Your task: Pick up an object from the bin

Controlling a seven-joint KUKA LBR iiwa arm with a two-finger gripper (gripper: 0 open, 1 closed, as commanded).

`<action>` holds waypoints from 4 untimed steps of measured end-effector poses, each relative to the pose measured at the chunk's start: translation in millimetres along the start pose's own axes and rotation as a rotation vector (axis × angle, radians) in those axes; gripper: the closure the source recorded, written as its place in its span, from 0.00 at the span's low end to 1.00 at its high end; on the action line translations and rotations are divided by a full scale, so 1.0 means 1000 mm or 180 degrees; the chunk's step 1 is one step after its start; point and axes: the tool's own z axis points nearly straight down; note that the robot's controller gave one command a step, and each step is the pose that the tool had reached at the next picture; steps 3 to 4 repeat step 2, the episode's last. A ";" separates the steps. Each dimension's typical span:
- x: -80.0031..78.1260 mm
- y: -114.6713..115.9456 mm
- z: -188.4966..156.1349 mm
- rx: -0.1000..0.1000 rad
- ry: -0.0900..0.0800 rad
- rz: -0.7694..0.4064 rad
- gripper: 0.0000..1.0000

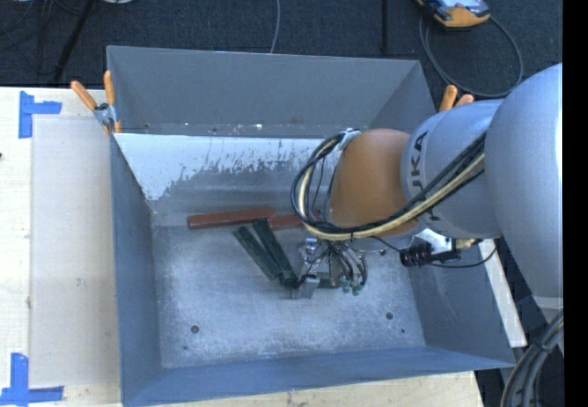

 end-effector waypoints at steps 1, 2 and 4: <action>0.000 0.000 0.000 0.0000 0.0000 0.0000 1.00; -0.006 0.003 -0.143 -0.0001 -0.0011 0.0077 1.00; -0.006 0.003 -0.143 -0.0001 -0.0011 0.0077 1.00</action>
Offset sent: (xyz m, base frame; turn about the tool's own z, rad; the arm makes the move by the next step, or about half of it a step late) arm 0.0064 0.0024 0.1431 0.0266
